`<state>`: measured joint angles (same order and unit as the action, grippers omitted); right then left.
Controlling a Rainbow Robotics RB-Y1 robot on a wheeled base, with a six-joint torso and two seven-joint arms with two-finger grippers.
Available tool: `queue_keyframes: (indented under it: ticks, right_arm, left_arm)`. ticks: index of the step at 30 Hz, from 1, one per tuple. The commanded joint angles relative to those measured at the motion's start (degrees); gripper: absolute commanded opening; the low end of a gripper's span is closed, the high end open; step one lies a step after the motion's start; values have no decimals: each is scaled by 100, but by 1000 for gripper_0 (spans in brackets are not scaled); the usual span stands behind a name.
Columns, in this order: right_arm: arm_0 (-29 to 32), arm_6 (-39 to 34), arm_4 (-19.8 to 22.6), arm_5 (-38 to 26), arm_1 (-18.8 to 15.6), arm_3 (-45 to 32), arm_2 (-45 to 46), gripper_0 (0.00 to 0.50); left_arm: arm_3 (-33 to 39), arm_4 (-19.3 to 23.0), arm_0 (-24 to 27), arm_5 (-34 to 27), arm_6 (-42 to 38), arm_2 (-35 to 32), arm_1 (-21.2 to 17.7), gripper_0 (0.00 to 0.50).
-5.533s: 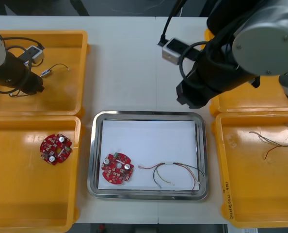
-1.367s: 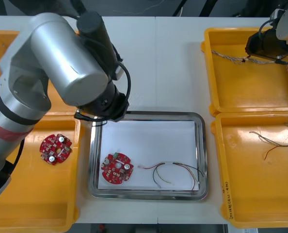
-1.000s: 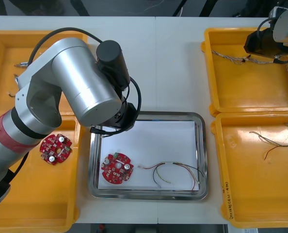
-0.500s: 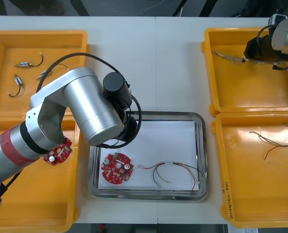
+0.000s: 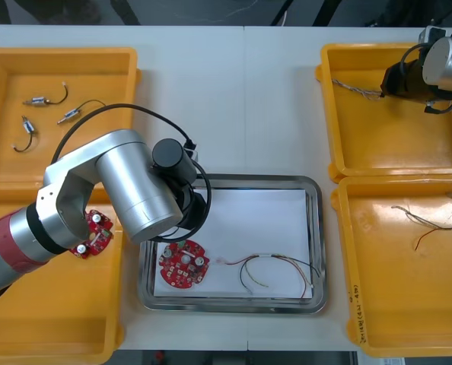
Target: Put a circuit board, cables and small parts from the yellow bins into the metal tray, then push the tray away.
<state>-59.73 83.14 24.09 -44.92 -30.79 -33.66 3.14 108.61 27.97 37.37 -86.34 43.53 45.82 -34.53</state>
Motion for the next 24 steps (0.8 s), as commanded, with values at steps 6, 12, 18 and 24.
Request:
queue_keyframes:
  ticks: [6, 12, 18, 24]
  right_arm:
    - [137, -52, 61, 194, 47, -80, -76, 500]
    - [128, -61, 96, 194, 47, -88, -76, 205]
    - [128, -96, 123, 176, 38, -185, -68, 0]
    - [137, -105, 44, -500, -24, -668, 55, 0]
  left_arm:
    - [-24, -90, -54, 118, -55, 120, -195, 2]
    - [-6, -98, -45, 118, -90, 120, -195, 500]
    - [126, -125, -45, 118, -160, 120, -203, 500]
    - [319, -72, -54, 21, -248, 41, -212, 500]
